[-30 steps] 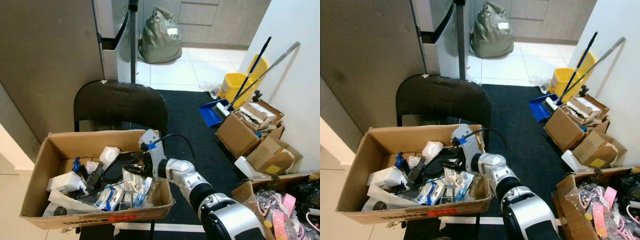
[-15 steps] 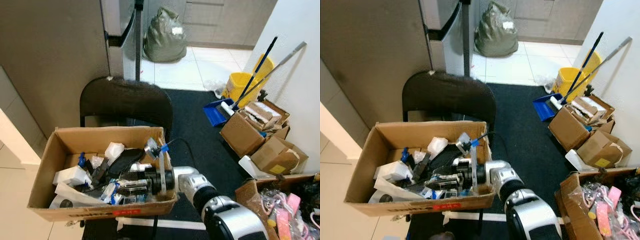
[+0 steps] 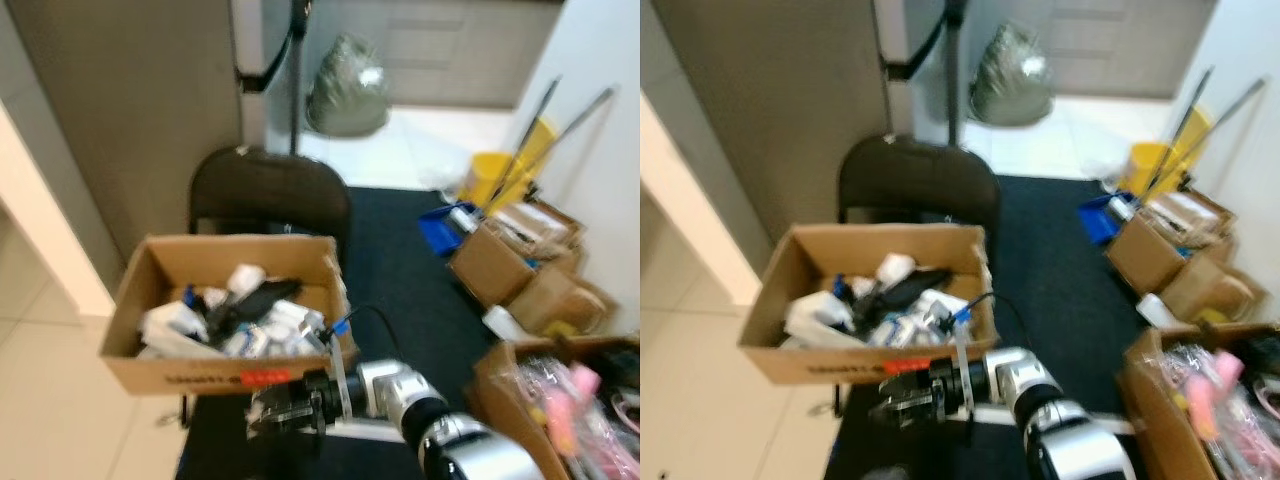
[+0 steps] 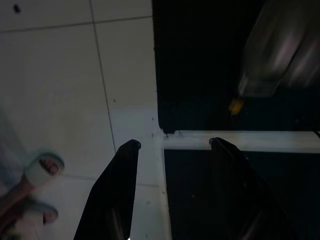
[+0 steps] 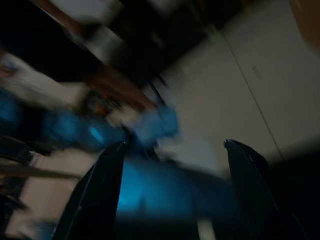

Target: Picking trash to rubbish bin

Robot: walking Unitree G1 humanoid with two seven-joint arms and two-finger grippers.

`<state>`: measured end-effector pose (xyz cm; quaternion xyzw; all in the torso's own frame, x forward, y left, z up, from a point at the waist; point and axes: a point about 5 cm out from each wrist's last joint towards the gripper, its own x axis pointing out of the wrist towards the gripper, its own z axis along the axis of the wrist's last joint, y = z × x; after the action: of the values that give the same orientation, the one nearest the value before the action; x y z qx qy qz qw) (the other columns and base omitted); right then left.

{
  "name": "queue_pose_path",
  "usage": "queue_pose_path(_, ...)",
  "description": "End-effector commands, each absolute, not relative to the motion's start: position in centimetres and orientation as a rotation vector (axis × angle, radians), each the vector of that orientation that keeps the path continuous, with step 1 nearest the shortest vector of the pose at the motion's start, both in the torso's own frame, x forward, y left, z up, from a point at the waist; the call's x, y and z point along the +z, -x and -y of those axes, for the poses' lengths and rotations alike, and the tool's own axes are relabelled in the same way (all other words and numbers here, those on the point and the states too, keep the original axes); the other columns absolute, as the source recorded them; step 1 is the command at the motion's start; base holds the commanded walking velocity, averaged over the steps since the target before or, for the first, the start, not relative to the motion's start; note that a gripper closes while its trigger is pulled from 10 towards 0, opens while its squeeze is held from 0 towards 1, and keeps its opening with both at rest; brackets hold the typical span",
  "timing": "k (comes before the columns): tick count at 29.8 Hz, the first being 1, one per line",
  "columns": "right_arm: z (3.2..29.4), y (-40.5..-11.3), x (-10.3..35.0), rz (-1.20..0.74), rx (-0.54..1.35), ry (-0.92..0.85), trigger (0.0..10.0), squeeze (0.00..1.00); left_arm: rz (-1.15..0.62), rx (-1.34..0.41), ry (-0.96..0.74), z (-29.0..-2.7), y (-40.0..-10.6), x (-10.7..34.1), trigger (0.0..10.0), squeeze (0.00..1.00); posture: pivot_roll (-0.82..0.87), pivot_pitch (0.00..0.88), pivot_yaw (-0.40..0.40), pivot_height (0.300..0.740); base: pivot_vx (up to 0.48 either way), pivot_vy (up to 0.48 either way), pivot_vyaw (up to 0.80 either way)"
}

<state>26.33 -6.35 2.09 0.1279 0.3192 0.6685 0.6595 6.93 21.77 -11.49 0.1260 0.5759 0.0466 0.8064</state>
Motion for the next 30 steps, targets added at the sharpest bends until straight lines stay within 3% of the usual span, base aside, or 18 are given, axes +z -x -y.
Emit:
queue_pose_path(1, 6.2, -25.3, 0.7, -0.801, 1.484, -0.225, 10.0, 0.00, -1.242, 0.095, -0.282, -22.1, -6.6, -11.5, 10.0, 0.00, 0.23, 0.043, -0.033, 0.740, -0.424, 0.000, 0.00)
queue_pose_path(5, 8.4, -24.2, -2.0, -0.938, 1.269, -0.041, 10.0, 0.00, -1.243, 0.091, -0.286, -22.1, -6.6, -11.5, 10.0, 0.00, 0.23, 0.046, -0.030, 0.740, -0.421, 0.000, 0.00)
queue_pose_path(8, 8.9, -24.0, -2.6, -0.963, 1.207, -0.006, 10.0, 0.00, -1.242, 0.090, -0.286, -22.1, -6.7, -11.5, 10.0, 0.00, 0.23, 0.046, -0.030, 0.740, -0.424, 0.000, 0.00)
queue_pose_path(12, 11.9, -22.6, -5.1, -1.071, 0.943, 0.183, 10.0, 0.00, -1.242, 0.085, -0.287, -22.0, -6.7, -11.5, 10.0, 0.00, 0.23, 0.051, -0.026, 0.740, -0.424, 0.000, 0.00)
queue_pose_path(17, 14.5, -20.5, -7.0, -1.163, 0.784, 0.315, 10.0, 0.00, -1.245, 0.079, -0.289, -21.9, -6.7, -11.5, 10.0, 0.00, 0.22, 0.053, -0.022, 0.740, -0.423, 0.000, 0.00)
queue_pose_path(30, 18.2, -15.1, -9.6, -1.333, 0.661, 0.505, 10.0, 0.00, -1.247, 0.071, -0.278, -21.3, -6.7, -11.6, 10.0, 0.00, 0.21, 0.057, -0.033, 0.740, -0.422, 0.000, 0.00)
